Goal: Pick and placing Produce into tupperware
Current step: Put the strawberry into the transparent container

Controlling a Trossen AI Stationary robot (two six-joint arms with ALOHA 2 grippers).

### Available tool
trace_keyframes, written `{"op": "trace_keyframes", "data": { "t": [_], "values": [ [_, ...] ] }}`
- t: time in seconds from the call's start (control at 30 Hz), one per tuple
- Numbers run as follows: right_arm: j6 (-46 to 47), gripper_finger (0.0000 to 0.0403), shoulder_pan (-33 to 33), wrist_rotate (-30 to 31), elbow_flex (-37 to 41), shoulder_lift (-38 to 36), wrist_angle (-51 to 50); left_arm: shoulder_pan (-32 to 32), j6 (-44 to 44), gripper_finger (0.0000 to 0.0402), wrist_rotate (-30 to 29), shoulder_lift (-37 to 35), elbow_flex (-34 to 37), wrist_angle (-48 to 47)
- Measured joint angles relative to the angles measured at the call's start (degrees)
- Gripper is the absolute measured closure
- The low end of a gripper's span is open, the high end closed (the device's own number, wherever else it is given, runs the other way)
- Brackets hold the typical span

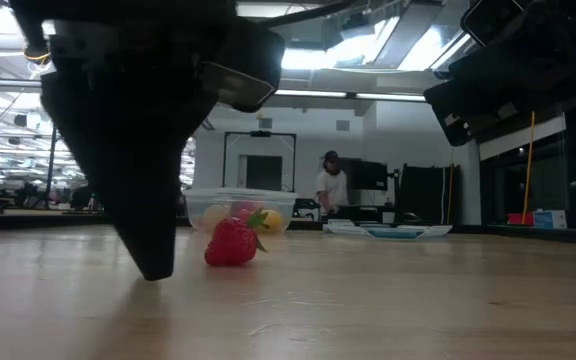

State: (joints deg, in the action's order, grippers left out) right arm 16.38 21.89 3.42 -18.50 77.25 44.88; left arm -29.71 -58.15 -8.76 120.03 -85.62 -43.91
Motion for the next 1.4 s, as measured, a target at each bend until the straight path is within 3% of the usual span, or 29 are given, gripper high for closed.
{"op": "trace_keyframes", "data": {
  "t": [0.57, 1.4],
  "values": [
    [0.04, 0.0257, 0.02, 0.00, 0.00, 0.00, 0.02, 4.30, 0.22, 0.0202, -6.74, -0.04, 0.00, -0.52],
    [0.04, 0.0257, 0.02, -0.01, -0.07, 0.01, 0.02, 6.79, 6.27, 0.0201, -6.81, -0.07, 1.50, 1.78]
  ]
}}
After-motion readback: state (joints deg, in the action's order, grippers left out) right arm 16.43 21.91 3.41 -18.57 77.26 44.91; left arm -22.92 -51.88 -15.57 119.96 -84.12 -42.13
